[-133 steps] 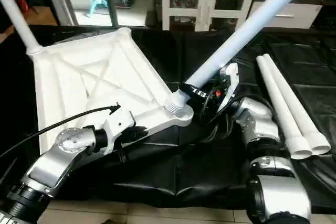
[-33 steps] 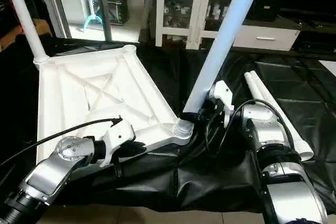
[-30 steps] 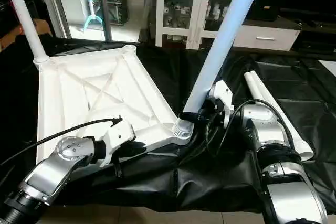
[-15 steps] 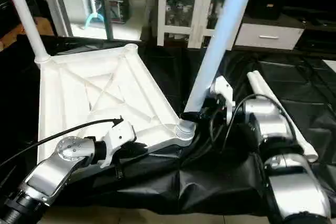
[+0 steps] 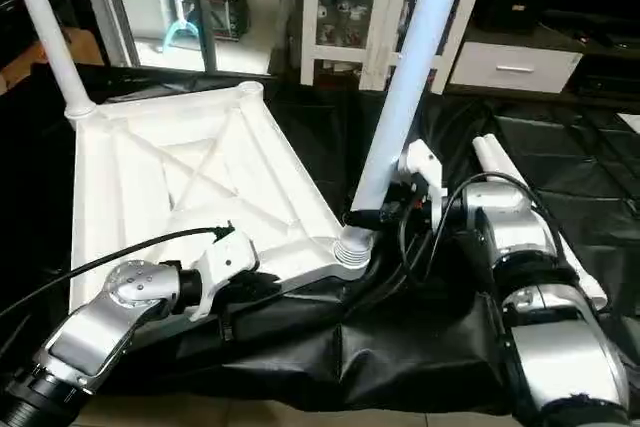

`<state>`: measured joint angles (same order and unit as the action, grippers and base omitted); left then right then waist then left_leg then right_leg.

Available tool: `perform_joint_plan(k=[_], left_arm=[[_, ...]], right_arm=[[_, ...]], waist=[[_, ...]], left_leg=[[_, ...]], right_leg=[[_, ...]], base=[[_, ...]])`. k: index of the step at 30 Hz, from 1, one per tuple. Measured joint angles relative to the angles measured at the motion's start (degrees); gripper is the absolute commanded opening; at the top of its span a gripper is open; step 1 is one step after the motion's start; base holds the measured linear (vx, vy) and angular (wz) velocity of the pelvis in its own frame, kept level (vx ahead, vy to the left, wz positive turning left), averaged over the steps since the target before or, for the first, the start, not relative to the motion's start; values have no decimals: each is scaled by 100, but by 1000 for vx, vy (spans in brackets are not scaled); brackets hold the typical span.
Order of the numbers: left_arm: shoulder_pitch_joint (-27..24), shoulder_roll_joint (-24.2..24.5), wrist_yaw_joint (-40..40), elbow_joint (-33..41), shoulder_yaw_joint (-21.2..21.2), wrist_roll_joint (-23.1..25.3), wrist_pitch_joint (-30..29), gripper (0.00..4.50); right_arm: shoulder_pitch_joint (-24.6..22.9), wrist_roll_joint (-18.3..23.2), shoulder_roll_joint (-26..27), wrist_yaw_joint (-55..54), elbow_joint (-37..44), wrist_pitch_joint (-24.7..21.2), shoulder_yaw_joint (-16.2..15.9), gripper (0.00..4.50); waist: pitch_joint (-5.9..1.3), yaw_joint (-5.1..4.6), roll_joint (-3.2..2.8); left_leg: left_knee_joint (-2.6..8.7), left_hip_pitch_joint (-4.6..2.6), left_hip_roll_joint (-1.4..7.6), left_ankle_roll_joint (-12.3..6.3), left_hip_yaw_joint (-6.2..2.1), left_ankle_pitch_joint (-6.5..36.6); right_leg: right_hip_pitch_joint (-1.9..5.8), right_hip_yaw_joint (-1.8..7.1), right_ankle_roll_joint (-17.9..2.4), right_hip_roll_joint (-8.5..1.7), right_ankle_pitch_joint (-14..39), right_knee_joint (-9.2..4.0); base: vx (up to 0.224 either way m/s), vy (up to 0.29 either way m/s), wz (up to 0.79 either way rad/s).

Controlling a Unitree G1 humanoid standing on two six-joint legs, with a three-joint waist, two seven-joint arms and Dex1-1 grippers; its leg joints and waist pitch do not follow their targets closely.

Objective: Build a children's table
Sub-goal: Insert table leg to table base

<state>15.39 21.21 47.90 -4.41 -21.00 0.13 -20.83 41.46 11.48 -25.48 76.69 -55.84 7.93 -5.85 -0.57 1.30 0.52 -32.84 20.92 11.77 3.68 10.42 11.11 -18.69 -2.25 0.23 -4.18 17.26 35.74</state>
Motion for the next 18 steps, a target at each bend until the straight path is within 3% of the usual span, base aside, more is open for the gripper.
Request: perform_joint_plan(k=[5, 8, 13, 15, 18], left_arm=[[298, -570, -860, -369, 270, 84, -607, 0], [640, -1074, -1441, -704, 483, 63, -1047, 0], [1307, -2018, -2572, -1408, 951, -24, -1496, 0], [1451, -2208, -2880, -1516, 962, 17, -1496, 0], [1487, -2289, -2981, -1522, 924, 100, -1494, 0]], right_arm=[[-151, 19, 581, -1881, -45, 117, 407, 184], [-55, 76, 956, -3108, -221, 118, 620, 184], [436, 171, 1533, -4917, -561, -77, 871, 184], [583, 135, 1661, -5403, -574, -109, 930, 184], [662, 26, 1751, -5617, -574, -109, 942, 184]], waist=[[16, -248, -44], [40, -291, -79], [67, -297, -73], [75, -309, -97], [72, -314, -87]], left_leg=[[11, -5, 0, 6, -5, -4], [20, -2, 0, 8, -9, -4], [21, 54, 0, 43, -19, -28], [16, 105, 1, 39, -17, -32], [16, 119, 14, -8, -24, -44]], right_leg=[[-27, 0, 20, -1, -3, 5], [-45, -2, 22, 0, -30, 5], [-113, -3, 15, 0, -71, -5], [-121, -1, 40, 1, -94, -24], [-120, -4, 72, 25, -112, -60]], base=[[0, 0, 0], [0, 0, 0], [0, 0, 0], [0, 0, 0], [55, 3, -3]])
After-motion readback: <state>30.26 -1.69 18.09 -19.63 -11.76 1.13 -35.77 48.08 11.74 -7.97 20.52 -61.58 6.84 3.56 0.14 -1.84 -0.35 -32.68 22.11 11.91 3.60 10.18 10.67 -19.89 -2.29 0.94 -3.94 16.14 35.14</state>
